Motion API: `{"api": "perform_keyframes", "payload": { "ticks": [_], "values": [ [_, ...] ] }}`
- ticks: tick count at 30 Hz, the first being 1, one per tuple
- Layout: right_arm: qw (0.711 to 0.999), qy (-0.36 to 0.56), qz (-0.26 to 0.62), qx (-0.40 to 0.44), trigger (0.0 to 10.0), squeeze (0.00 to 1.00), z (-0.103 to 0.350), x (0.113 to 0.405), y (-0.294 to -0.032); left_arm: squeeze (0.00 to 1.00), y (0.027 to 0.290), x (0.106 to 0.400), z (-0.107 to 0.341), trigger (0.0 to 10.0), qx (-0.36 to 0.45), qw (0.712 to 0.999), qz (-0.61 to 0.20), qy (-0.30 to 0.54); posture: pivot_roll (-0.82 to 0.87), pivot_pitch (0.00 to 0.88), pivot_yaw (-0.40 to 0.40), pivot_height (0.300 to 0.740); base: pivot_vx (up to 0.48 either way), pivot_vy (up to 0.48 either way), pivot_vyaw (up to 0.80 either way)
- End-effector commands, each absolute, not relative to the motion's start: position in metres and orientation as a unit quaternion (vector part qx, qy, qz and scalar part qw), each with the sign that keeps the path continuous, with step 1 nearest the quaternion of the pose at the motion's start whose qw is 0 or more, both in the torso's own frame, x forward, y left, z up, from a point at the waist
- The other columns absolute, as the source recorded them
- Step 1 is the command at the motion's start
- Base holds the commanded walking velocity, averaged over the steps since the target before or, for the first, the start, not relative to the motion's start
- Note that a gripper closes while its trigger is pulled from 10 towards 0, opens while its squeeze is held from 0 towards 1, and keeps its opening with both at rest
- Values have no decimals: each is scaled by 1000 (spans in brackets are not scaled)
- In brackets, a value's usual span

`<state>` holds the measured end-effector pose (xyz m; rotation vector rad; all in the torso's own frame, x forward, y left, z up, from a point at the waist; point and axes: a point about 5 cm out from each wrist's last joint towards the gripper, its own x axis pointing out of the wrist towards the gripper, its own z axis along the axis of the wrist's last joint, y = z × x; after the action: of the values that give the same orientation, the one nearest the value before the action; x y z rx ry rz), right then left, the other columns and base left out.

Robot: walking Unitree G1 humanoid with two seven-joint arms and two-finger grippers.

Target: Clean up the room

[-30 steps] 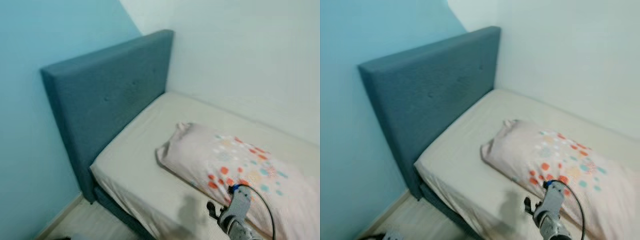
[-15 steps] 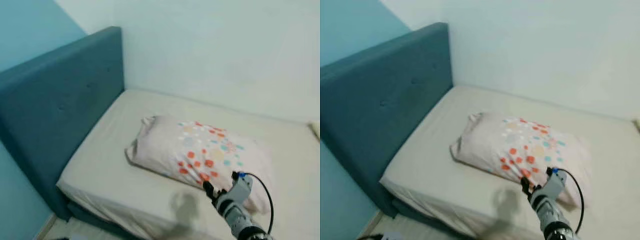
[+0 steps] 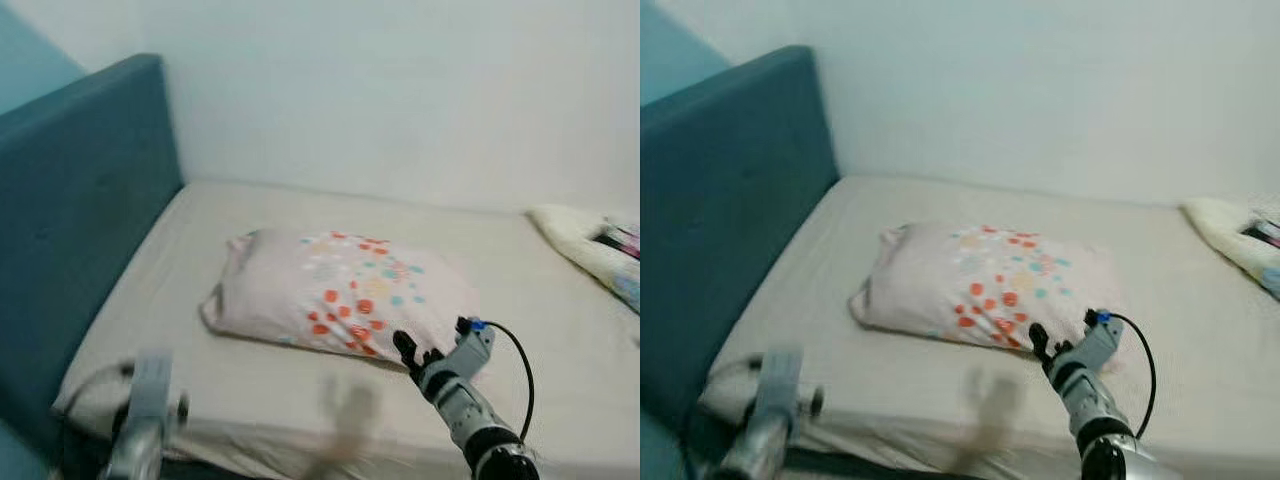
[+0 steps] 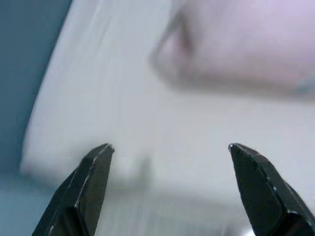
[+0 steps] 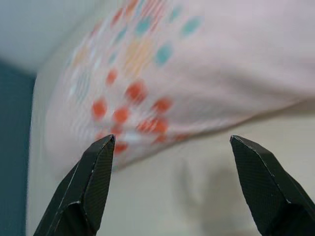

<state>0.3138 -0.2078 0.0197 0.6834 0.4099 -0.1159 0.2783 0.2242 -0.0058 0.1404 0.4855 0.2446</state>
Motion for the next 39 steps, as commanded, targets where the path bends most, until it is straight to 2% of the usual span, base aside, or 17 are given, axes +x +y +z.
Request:
{"api": "perform_keyframes", "payload": {
  "ticks": [1,15,23,30,39],
  "values": [
    [921,198,-49,332,10000,0,20,315,-204,0,226,250,-32,10000,58,942,128,303,64,2,-76,740,0,0,-769],
    [928,194,-3,319,10000,0,33,329,-186,0,235,229,-45,10000,83,925,137,344,76,13,-77,740,0,0,-55],
    [930,178,21,320,10000,0,44,338,-178,0,239,202,-62,10000,121,903,123,394,81,13,-78,695,0,0,0],
    [927,185,22,325,10000,0,39,334,-176,0,240,184,-71,10000,140,889,107,423,81,13,-76,660,0,0,0],
    [921,189,10,342,10000,0,34,330,-178,0,241,174,-76,10000,155,879,97,440,83,17,-72,640,0,0,0]
  ]
}}
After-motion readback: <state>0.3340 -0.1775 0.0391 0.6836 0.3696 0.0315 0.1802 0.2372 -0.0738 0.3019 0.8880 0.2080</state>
